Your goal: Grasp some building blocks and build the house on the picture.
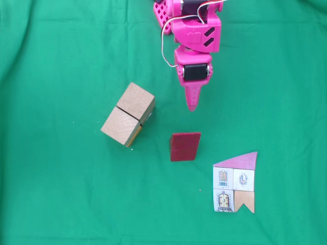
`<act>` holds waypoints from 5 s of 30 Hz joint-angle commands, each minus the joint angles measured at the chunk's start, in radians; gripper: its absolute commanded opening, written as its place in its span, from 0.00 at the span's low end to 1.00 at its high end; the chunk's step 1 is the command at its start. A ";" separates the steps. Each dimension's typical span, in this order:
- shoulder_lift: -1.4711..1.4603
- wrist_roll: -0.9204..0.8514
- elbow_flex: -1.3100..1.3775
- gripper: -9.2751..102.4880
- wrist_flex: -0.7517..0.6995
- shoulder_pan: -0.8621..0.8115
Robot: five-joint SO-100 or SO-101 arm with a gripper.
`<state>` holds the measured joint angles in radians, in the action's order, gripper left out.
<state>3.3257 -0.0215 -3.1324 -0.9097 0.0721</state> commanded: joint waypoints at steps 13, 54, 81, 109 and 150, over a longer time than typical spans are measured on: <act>0.017 0.000 -0.014 0.09 0.012 0.006; 0.017 -0.008 -0.014 0.09 0.012 0.008; -0.135 -0.012 0.327 0.09 0.002 -0.002; -0.805 -0.015 0.919 0.09 0.084 -0.034; -1.210 -0.015 0.784 0.09 0.364 -0.077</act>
<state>2.0923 -0.0291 -2.3501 -0.5461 -0.0092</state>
